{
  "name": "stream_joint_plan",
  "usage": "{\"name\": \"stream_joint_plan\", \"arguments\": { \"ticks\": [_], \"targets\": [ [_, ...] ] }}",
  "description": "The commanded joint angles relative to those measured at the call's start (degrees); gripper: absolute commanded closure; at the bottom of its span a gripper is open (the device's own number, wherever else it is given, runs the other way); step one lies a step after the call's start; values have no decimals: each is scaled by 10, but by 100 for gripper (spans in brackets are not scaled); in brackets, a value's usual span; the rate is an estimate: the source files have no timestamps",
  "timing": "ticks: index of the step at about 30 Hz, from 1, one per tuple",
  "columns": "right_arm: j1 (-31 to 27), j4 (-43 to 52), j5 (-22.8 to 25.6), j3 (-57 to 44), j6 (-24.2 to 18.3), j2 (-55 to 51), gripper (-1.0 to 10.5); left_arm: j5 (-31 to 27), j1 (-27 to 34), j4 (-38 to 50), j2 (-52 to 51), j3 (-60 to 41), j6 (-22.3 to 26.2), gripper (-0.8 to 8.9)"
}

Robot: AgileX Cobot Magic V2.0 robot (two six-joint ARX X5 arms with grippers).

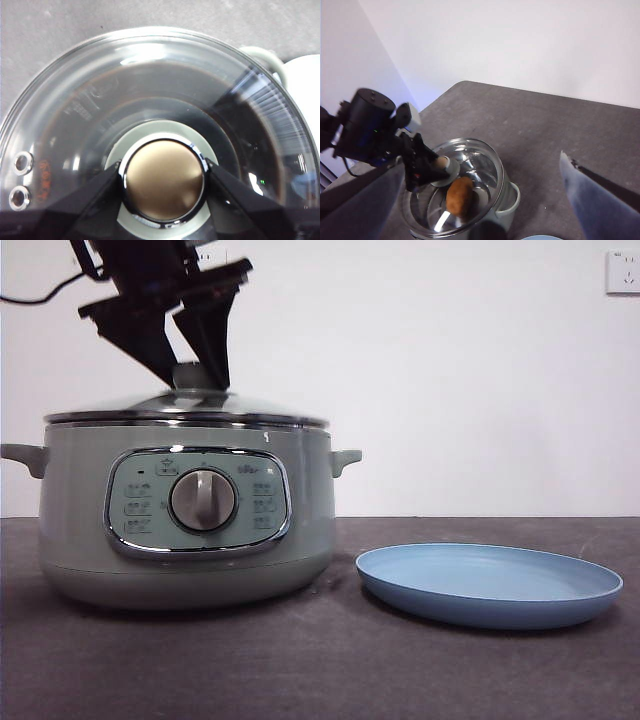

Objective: Take the potato out from the steamer,put the potato on the plate,close the lid

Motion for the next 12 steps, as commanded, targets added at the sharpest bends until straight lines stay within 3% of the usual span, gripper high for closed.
{"name": "stream_joint_plan", "arguments": {
  "ticks": [1,7,12],
  "targets": [
    [2,4,-5,2,-4,0,321,-3,-1,-1,-14,97,26,822],
    [20,12,-4,2,-2,10,321,-9,0,-80,-14,284,65,822],
    [59,28,3,3,11,35,321,-92,5,-179,-14,442,95,822]
  ]
}}
